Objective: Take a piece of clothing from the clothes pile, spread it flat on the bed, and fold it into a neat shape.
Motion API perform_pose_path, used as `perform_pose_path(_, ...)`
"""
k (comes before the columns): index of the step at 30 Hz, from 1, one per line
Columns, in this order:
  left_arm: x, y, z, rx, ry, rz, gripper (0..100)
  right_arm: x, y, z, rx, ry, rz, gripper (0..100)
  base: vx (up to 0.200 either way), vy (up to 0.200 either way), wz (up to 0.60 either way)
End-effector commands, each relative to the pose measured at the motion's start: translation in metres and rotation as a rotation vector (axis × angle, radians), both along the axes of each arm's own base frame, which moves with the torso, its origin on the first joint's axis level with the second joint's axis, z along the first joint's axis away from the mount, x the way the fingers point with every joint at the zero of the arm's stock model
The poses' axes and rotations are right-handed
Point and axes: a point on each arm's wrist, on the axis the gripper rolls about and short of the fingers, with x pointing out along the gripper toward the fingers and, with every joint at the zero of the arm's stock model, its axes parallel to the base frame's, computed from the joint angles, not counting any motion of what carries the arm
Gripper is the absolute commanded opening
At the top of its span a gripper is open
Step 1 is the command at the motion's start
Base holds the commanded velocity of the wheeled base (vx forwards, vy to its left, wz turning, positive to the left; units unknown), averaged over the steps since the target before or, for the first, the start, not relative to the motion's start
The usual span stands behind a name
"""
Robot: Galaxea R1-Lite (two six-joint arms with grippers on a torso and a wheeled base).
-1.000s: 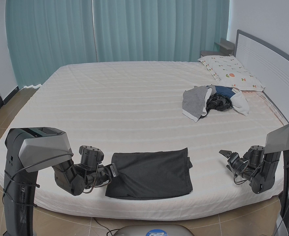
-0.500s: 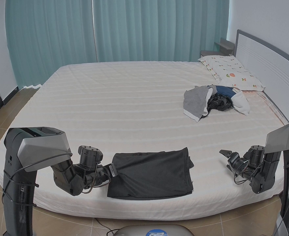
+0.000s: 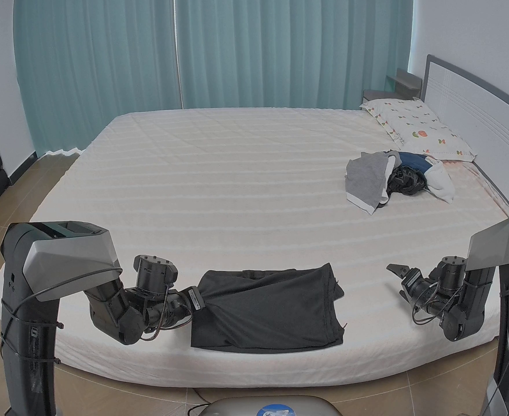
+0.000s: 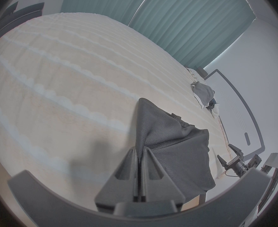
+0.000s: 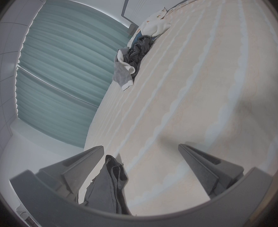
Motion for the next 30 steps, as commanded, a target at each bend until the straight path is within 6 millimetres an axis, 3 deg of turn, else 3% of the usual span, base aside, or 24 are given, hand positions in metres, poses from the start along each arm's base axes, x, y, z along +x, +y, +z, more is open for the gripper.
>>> perform_pose_path(1, 0.0006, 0.0026, 0.0010, -0.001, -0.002, 0.008, 0, 0.0005, 0.0004, 0.0007, 0.000, -0.012, 0.001, 100, 0.000, 0.200, 0.00)
perform_pose_path(30, -0.0005, 0.0111, -0.0006, 0.002, 0.012, 0.030, 0, 0.0001, -0.0001, 0.0005, -0.001, -0.010, 0.001, 100, 0.000, 0.200, 0.00)
